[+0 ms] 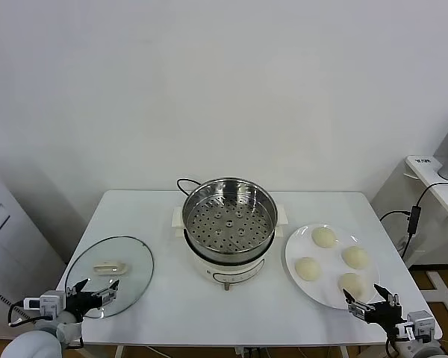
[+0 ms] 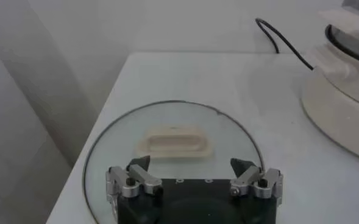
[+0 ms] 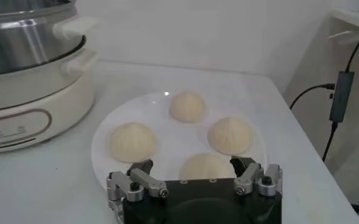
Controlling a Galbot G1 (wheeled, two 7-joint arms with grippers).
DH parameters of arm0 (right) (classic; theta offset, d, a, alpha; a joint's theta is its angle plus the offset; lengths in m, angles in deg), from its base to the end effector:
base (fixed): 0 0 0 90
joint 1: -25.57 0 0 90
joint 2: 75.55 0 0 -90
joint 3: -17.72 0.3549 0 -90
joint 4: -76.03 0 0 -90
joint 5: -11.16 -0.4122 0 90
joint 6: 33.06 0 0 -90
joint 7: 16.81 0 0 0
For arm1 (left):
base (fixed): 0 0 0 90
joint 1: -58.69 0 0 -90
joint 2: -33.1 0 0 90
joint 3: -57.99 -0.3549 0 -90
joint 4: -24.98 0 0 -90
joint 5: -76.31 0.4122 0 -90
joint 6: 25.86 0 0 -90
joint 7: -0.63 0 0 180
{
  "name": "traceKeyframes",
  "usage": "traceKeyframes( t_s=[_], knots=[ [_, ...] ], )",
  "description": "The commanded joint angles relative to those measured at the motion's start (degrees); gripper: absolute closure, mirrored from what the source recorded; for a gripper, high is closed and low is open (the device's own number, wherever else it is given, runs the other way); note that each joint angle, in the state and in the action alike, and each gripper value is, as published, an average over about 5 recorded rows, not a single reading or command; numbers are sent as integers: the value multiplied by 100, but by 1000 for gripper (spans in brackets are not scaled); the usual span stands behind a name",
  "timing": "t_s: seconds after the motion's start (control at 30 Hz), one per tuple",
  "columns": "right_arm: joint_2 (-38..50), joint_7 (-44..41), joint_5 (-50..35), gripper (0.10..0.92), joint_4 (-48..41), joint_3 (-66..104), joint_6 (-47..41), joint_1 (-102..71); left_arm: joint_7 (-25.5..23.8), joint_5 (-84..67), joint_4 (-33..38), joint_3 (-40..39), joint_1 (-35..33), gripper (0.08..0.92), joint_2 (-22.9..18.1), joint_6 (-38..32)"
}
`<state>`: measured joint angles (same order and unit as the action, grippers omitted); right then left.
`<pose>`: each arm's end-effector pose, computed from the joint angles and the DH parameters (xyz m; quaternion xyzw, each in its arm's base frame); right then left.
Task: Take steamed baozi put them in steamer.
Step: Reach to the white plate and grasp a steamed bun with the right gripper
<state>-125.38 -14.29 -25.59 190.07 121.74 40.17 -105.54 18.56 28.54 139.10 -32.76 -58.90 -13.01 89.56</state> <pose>0.2199 -0.1903 -0.3035 0.0246 -0.9635 0.0515 0.2615 0.2696 0.1257 -0.2963 -0.0057 -0.9500 -0.0114 0.3120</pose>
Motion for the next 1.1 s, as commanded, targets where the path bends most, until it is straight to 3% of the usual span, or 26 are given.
traceKeyframes(
  t_s=[0.03,0.13,0.43,0.57,0.77,1.1],
  knots=[
    [0,-54,86,203,-10,3,33,18,-2,1,5,9,-3,177,2,-6],
    [15,-203,471,203,-87,25,127,179,-3,2,4,6,-5,177,-3,-21],
    [498,-1019,4173,203,-1019,-43,1300,1577,1,18,52,-53,44,177,5,-114],
    [799,-1150,5305,203,-1480,-176,1656,2093,35,20,67,-83,77,177,28,-104],
    [1260,-2481,5883,203,-2262,-640,2092,3253,43,41,62,-76,90,177,8,-67],
    [1898,-4397,5523,203,-3580,-2806,2439,5820,47,97,61,0,106,177,8,154]
  ],
)
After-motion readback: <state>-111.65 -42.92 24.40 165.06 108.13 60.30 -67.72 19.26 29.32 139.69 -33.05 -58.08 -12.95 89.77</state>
